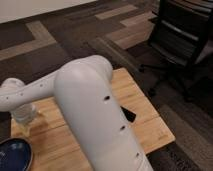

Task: Push the ceramic bowl across the table

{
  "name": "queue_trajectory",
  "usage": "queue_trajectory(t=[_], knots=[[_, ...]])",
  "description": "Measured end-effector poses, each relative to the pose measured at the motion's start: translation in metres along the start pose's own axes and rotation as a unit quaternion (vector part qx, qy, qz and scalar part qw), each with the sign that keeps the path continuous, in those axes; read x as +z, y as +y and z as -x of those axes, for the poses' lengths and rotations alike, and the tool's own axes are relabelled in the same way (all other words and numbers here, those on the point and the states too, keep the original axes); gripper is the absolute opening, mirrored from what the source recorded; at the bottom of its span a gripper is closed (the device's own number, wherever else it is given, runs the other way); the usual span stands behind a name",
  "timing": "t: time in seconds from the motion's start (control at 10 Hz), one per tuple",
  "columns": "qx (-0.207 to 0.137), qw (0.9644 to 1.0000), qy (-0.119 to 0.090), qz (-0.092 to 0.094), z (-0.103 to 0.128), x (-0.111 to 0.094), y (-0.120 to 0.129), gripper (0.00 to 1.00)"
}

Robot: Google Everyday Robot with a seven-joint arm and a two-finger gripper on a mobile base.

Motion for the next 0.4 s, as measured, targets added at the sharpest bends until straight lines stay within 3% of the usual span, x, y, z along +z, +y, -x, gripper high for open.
queue_trajectory(t=[0.2, 0.4], knots=[[-0.071, 0.9974, 0.002, -0.009, 0.029, -0.019, 0.021, 0.65], [-0.077, 0.9969, 0.002, -0.015, 0.034, -0.025, 0.017, 0.65]])
